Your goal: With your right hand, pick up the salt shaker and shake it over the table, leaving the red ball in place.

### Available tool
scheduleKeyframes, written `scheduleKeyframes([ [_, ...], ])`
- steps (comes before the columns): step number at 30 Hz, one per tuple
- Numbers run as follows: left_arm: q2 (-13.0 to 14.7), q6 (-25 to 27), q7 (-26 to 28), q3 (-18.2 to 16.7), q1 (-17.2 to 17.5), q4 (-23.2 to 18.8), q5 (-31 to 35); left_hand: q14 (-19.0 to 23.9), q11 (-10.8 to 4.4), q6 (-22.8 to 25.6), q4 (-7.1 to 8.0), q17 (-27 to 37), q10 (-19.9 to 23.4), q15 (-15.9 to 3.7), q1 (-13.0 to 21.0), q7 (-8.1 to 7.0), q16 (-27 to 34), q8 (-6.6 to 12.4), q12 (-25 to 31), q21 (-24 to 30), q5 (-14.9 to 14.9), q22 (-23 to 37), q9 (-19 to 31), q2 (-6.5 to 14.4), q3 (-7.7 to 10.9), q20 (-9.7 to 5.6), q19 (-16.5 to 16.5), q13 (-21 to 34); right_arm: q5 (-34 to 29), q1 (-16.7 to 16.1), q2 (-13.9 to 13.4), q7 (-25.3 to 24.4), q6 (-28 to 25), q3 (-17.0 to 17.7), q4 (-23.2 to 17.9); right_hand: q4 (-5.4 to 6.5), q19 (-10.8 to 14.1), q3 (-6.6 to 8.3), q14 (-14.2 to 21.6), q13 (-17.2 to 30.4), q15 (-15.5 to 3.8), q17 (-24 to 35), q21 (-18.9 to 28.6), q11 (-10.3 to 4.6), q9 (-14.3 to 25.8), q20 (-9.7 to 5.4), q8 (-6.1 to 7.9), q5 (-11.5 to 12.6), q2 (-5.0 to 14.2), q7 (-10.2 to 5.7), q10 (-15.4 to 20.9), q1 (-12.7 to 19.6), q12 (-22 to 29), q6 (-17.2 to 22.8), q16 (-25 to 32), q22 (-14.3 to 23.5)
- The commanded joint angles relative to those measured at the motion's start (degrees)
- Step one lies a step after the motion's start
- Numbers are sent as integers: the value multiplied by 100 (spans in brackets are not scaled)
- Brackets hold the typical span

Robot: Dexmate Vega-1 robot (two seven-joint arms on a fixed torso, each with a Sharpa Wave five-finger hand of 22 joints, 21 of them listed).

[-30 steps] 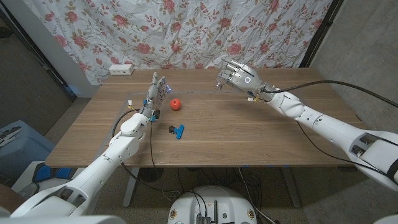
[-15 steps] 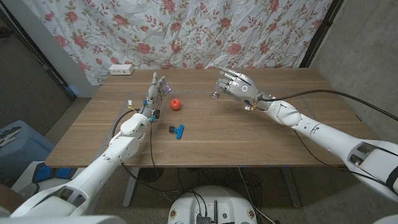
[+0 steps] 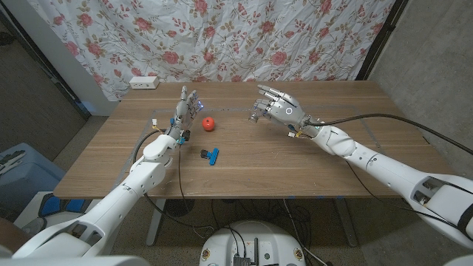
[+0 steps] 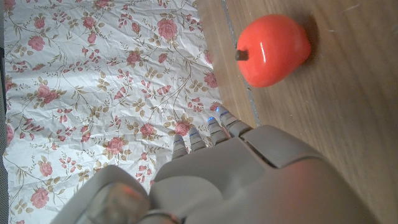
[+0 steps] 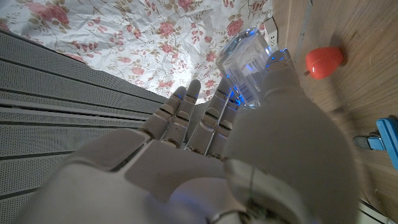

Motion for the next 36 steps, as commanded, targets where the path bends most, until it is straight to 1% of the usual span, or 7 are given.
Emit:
scheduleKeyframes([
  [1,0,3,-1,0,0,0,0,13,-40,7,28,34,13,-606,-2,-47,30,25,22,25,39,27,35,579,-6,-135,46,21,-27,52,82,-1,-125,83,6,24,56,26,64,23,-893,27,21,-26,258,-130,172,-3,464,-304,2,517,24,370,47,17],
  [9,1,4,-1,-1,0,-1,-1,13,-35,8,28,34,11,-604,-2,-41,30,26,21,27,39,27,35,580,-6,-135,49,21,-16,126,220,-1,-224,193,124,27,56,26,64,31,-894,28,21,-26,258,-130,175,-7,464,-303,-3,527,21,364,44,18],
  [13,1,4,-1,-1,-1,0,-1,14,-32,4,28,34,18,-604,-2,-43,30,24,23,27,39,27,35,580,-6,-136,49,21,-2,120,258,-1,-263,281,132,51,57,17,76,39,-860,27,21,-25,258,-125,176,-12,469,-303,-3,495,21,359,41,18],
  [28,-1,2,-2,0,-2,4,0,9,-33,14,28,34,15,-602,-3,-38,29,28,22,26,38,27,35,580,-6,-136,46,21,-30,236,281,-1,-524,483,119,70,51,11,80,55,-864,24,19,-25,262,-124,193,-17,477,-301,-4,477,19,364,28,19],
  [36,-2,0,-2,1,-2,5,0,10,-34,5,28,34,12,-603,-2,-43,29,24,21,26,38,27,35,580,-6,-133,48,21,-28,201,309,-1,-588,608,84,67,44,11,81,61,-881,29,16,-26,265,-128,205,-18,483,-302,-6,485,15,371,28,19],
])
